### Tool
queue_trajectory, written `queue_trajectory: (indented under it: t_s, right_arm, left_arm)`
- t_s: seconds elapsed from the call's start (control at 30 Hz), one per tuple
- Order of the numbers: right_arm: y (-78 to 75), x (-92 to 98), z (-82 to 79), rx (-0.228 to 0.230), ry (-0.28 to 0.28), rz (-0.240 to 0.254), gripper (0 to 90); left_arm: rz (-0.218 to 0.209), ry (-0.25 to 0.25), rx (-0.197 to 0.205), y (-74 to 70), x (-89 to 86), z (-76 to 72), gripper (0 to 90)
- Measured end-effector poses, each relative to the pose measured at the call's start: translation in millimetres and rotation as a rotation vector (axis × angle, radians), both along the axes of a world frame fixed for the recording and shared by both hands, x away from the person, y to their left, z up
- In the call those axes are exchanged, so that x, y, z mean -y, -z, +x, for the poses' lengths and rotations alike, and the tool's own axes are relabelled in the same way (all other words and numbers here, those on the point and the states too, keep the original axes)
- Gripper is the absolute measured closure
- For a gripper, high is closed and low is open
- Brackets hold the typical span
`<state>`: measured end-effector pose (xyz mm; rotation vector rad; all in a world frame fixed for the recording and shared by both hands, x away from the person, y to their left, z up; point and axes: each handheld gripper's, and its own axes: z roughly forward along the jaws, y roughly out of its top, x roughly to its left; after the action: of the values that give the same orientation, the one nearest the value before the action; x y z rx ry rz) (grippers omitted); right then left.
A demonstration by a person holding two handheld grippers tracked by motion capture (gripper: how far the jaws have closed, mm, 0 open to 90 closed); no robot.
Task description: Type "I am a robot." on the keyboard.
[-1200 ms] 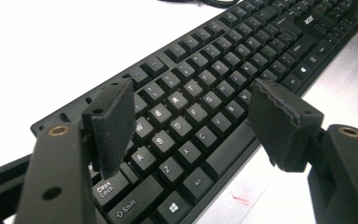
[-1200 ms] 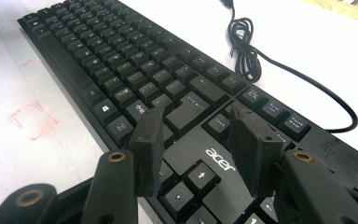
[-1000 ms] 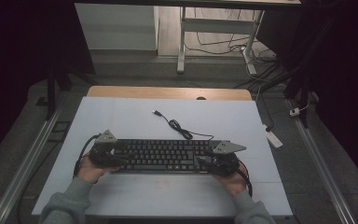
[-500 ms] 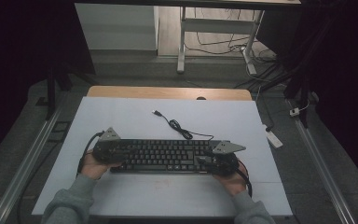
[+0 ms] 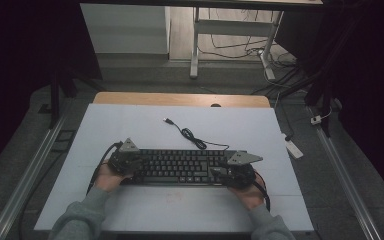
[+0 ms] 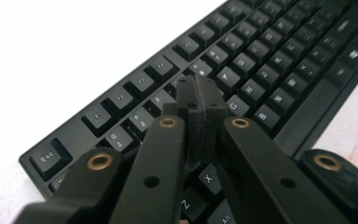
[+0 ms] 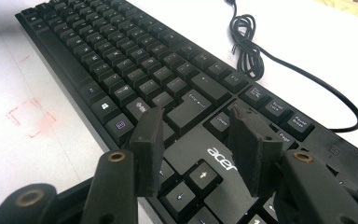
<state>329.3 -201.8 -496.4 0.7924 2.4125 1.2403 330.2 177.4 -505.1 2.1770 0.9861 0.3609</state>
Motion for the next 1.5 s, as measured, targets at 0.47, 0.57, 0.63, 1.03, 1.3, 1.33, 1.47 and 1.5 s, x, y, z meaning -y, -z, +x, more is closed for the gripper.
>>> queue_trajectory:
  t_s: [0.47,0.57,0.63,1.03,1.3,1.33,1.47,1.5]
  right_arm:
    - [0.3,0.1,0.0,-0.001,0.000,-0.001,55.3]
    - [0.0,0.0,-0.2,-0.001,0.001,-0.006,55.3]
    - [0.1,0.1,-0.1,0.000,0.002,-0.002,55.3]
    - [-0.2,0.7,-0.2,0.001,0.000,-0.006,55.3]
    - [-0.9,1.0,-0.6,0.003,0.001,-0.004,55.2]
    - [-1.0,1.1,-0.6,0.002,0.002,-0.003,55.2]
    - [-0.7,1.1,-0.3,0.004,0.001,0.000,55.2]
    - [-0.6,1.0,-0.3,0.004,0.000,0.000,55.2]
  left_arm:
    - [0.013,-0.011,-0.016,10.7,11.3,7.8,89.0]
    - [0.010,-0.017,-0.015,11.5,12.3,8.5,88.9]
    - [0.010,-0.015,-0.018,12.1,12.6,9.1,88.9]
    - [0.022,-0.016,-0.032,16.8,17.1,11.0,89.0]
    - [-0.015,-0.019,-0.009,11.3,12.9,8.6,89.0]
    - [-0.026,-0.021,-0.005,9.2,11.3,7.7,88.9]
    - [-0.069,-0.024,0.007,1.1,4.2,3.2,82.8]
    - [-0.080,-0.020,0.010,-0.8,2.5,2.0,79.5]
